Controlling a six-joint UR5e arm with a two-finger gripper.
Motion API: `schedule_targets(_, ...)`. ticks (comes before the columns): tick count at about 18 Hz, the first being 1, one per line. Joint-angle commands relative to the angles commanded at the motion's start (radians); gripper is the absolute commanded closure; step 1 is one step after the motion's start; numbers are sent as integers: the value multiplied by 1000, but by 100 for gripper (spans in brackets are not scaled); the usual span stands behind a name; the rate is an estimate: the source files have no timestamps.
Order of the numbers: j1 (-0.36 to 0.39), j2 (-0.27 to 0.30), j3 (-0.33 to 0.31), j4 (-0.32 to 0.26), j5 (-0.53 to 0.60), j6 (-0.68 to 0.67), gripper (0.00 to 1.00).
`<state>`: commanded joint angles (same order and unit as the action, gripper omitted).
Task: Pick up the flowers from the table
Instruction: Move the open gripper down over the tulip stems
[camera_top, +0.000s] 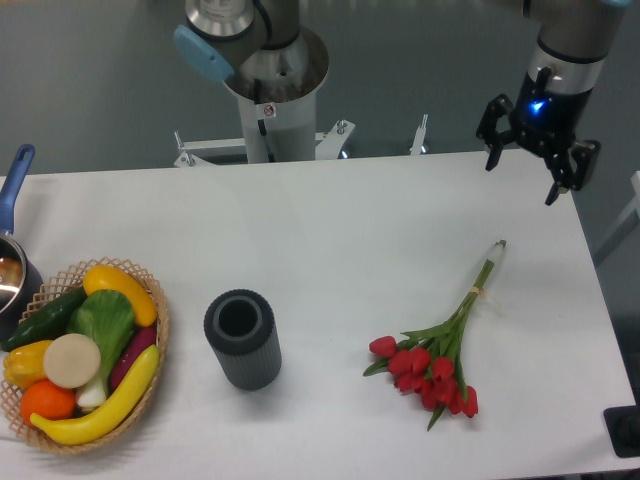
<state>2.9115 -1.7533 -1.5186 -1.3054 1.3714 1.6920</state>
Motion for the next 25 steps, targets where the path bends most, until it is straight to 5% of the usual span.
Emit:
schedule_targets(12,-12,-3,-17,6,0,-20,0)
schedule_targets(17,-50,-24,-31,15,0,-205,0)
schedule_targets(21,-93,-64,-66,72,2,-224,0)
schedule_targets(25,-115,-101,-106,201,2,-238,0)
